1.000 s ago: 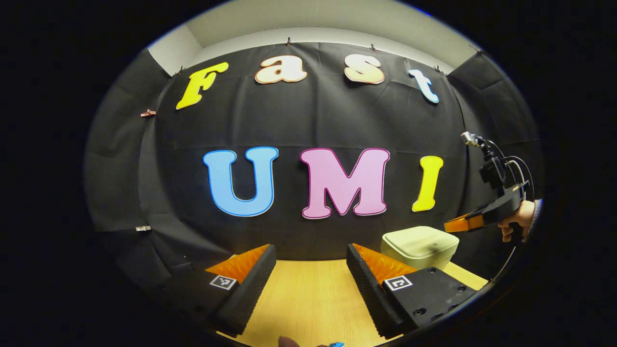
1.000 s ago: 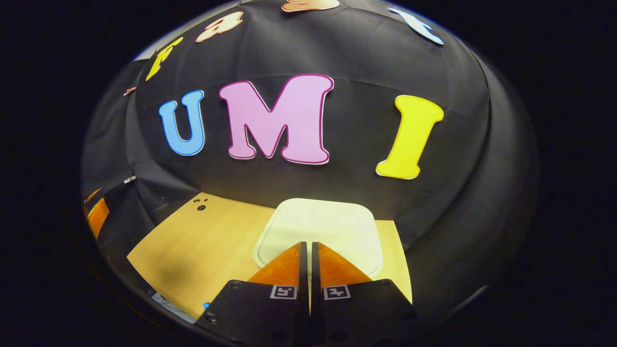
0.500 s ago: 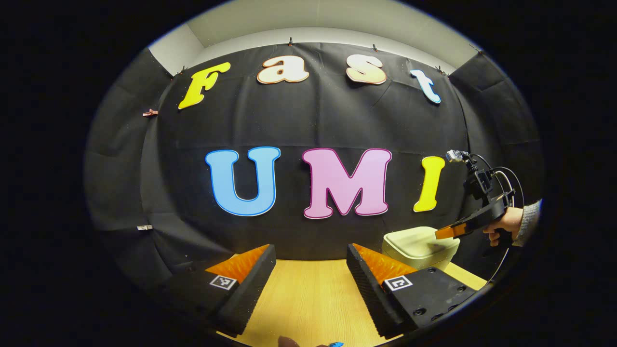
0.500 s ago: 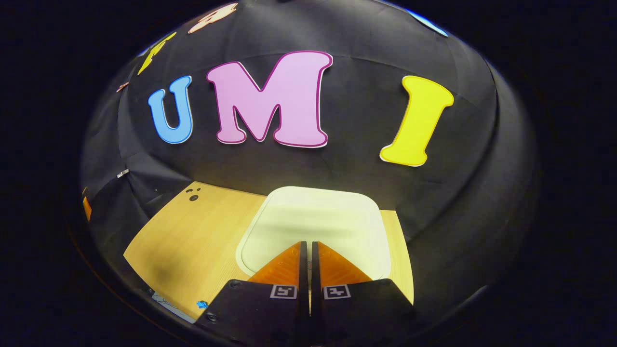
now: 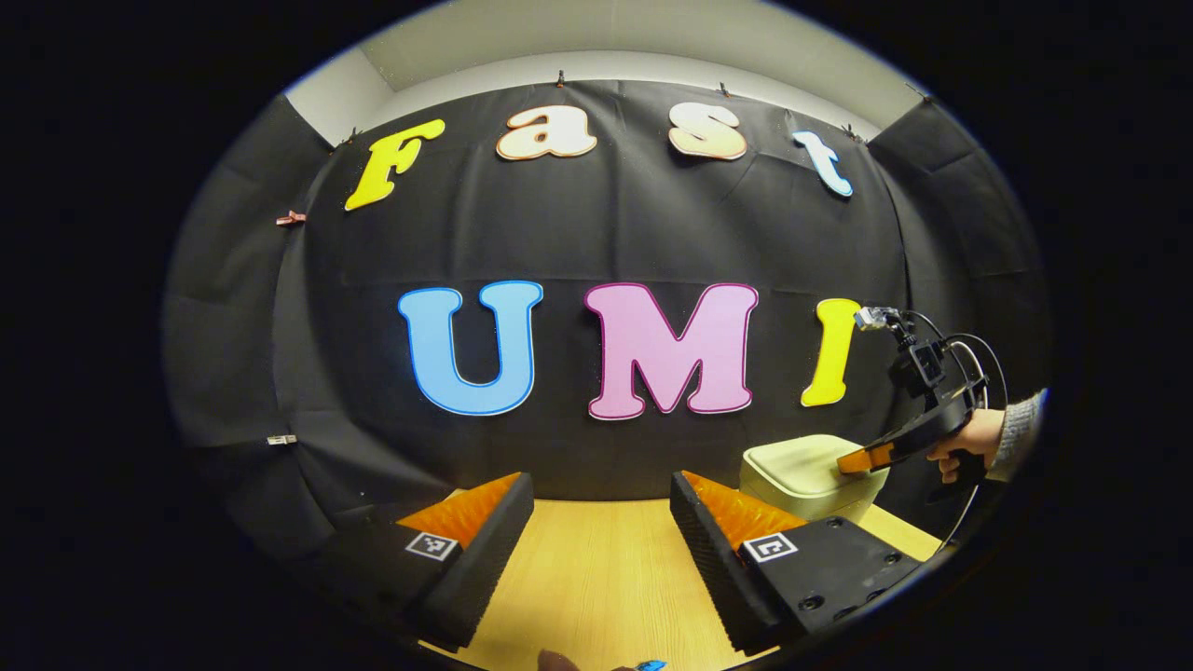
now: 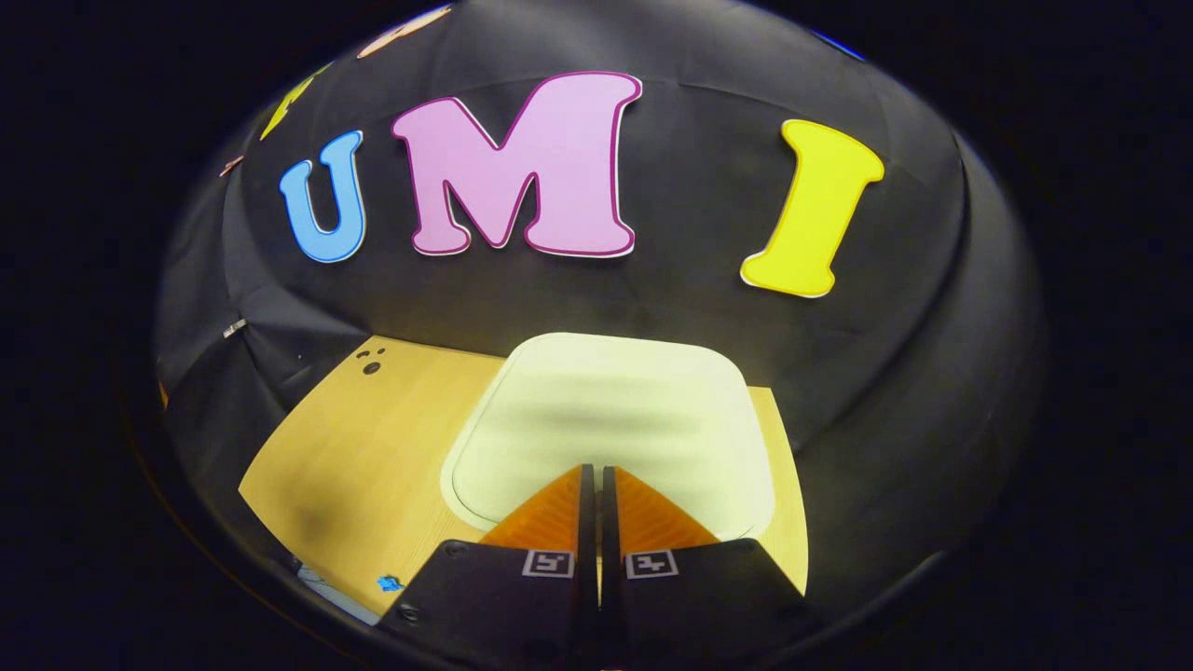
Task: Press the lid of the desktop garbage bin to open it, pick up the crumpled paper on the desktop and throw it into the bin, then pick up the pop can on the desktop and drop it into the bin, and finally close the garbage bin lid.
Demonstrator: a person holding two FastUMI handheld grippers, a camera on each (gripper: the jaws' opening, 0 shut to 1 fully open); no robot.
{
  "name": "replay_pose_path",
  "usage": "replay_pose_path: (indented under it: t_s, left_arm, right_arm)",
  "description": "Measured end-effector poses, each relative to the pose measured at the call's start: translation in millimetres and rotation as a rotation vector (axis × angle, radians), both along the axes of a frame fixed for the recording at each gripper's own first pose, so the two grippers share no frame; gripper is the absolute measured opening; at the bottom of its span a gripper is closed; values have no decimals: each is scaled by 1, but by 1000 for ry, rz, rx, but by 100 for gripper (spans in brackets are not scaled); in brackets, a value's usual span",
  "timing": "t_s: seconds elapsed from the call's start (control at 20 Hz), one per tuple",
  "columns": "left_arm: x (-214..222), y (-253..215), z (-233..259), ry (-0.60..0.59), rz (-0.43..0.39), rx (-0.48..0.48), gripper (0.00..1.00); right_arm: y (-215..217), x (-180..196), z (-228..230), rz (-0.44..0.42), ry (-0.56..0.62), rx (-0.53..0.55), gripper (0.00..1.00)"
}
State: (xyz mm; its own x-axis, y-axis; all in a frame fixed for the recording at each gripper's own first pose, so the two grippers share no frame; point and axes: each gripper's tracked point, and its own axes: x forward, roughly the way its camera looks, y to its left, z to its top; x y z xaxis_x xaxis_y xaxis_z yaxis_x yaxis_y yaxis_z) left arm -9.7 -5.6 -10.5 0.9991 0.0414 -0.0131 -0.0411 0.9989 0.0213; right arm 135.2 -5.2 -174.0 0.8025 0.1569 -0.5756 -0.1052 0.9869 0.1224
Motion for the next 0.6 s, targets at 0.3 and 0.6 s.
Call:
replay_pose_path:
  t_s: [0.3, 0.6]
  left_arm:
    - [0, -2, -1, 4, -2, -7, 95]
    - [-1, 1, 1, -2, 2, -4, 95]
  right_arm:
    - [-1, 1, 0, -25, -15, 57, 6]
    - [-10, 0, 19, -47, -106, 13, 5]
